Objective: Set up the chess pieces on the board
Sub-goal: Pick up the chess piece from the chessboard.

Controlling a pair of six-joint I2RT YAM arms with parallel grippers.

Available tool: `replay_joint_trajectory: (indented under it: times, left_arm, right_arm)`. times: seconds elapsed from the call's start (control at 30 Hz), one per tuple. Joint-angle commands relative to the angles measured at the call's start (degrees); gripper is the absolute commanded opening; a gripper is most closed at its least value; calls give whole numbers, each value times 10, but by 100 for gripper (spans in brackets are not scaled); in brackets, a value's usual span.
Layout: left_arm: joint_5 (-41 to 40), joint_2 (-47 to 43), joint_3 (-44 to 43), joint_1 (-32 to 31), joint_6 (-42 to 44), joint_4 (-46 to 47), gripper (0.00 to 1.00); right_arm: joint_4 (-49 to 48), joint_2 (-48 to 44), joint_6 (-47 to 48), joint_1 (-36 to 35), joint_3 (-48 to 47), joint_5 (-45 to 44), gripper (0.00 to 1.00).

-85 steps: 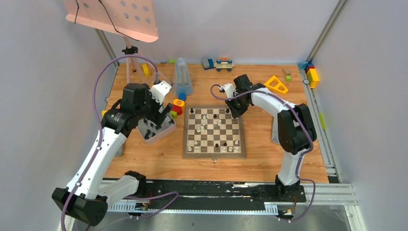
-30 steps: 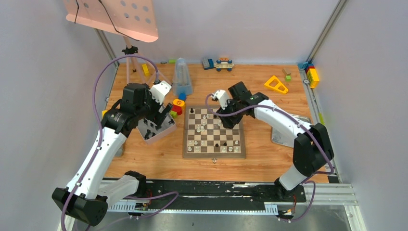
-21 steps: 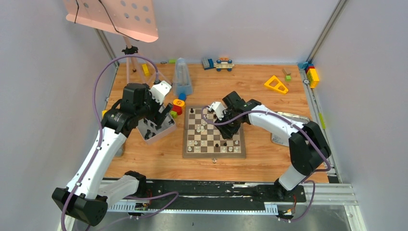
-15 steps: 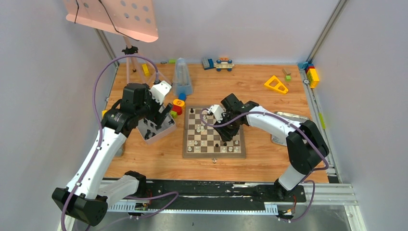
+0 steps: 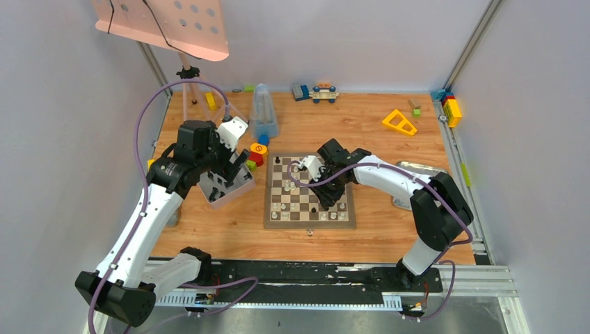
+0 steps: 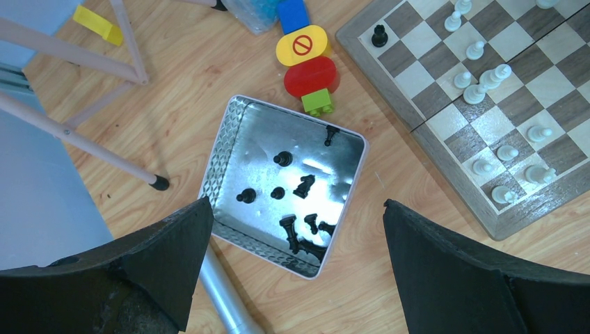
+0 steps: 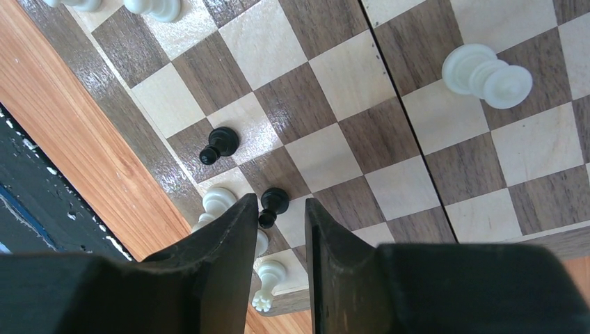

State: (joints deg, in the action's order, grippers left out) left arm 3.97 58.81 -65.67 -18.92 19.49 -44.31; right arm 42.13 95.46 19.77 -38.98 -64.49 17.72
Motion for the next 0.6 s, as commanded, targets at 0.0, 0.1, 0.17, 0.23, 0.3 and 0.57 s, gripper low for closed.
replay_joint_trajectory:
  times: [0.0,0.1,0.17,0.23,0.3,0.57]
  left_arm:
    - [0,-6,-3,4,-1,9,100]
    - [-1,-7,-2,4,0,10,100]
    - [-1,-7,0,4,0,11,100]
    - [0,-7,0,4,-1,11,100]
    - [1,-7,0,4,-1,11,100]
    - [1,-8,0,4,-2,10,100]
  right_arm:
    - [-10,0,-3,-5,4,14,31]
    - [-8,-4,-2,-6,9,14,30]
    - [-8,-6,-2,-6,12,13,30]
    - [-8,-8,-1,-6,15,12,29]
    - [-6,-10,0,-6,16,13,29]
    - [-7,-11,2,-5,11,11,14]
